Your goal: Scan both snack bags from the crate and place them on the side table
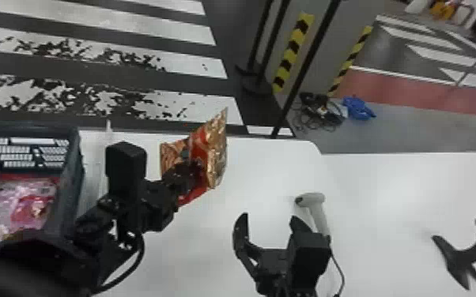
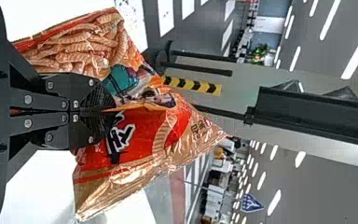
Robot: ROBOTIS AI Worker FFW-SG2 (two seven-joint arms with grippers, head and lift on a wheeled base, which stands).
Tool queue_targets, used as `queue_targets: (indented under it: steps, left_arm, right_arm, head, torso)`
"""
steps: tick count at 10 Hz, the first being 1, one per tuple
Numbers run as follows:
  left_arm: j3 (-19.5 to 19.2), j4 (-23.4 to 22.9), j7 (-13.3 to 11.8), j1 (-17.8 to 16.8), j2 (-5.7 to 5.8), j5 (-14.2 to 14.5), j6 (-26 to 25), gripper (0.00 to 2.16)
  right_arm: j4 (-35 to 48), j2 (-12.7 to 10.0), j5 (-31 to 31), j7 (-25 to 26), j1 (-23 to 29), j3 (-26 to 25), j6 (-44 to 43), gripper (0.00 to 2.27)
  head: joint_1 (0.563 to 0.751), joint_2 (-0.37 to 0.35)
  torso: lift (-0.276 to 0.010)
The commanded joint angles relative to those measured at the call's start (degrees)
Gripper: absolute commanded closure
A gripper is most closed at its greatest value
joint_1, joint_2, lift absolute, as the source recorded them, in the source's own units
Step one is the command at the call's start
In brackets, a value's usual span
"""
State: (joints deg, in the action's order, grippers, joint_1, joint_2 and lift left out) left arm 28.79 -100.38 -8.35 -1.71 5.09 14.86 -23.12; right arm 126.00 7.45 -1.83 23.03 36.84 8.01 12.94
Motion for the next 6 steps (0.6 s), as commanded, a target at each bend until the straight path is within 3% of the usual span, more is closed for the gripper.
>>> queue_targets:
  steps: [1, 3, 4, 5, 6]
  left_arm:
    - [2.4, 5.3, 0.1, -1.1, -0.88, 0.7, 2.2, 2.14]
    - [4.4, 10.8, 0.4, -2.3, -1.67, 3.8, 2.9, 2.14]
    - [4.7, 12.0, -0.1, -2.3, -2.02, 4.8, 2.9, 1.88]
    - [5.0, 12.8, -0.2, -2.7, -2.02, 6.7, 3.1, 0.8]
    - [5.0, 13.0, -0.2, -2.7, -2.02, 6.9, 3.1, 0.0]
  right_arm:
    - [0.4, -0.2, 0.1, 0.8, 0.1, -0.4, 0.2, 0.08]
    - [1.4, -0.5, 0.2, 1.6, 0.3, -0.8, 0.9, 0.08]
    - [1.5, -0.6, 0.2, 2.5, 0.5, -1.0, 0.9, 0.08]
    - [1.7, -0.6, 0.1, 3.0, 0.5, -1.2, 1.6, 0.08]
    - [2.1, -0.7, 0.1, 3.0, 0.5, -1.4, 2.5, 0.08]
  head:
    - [0.695, -0.35]
    - [0.695, -0.35]
    - [0.695, -0.35]
    - [0.695, -0.35]
    - [0.695, -0.35]
  torso:
    - [-0.098]
    - [-0.098]
    - [-0.098]
    - [-0.098]
    - [-0.098]
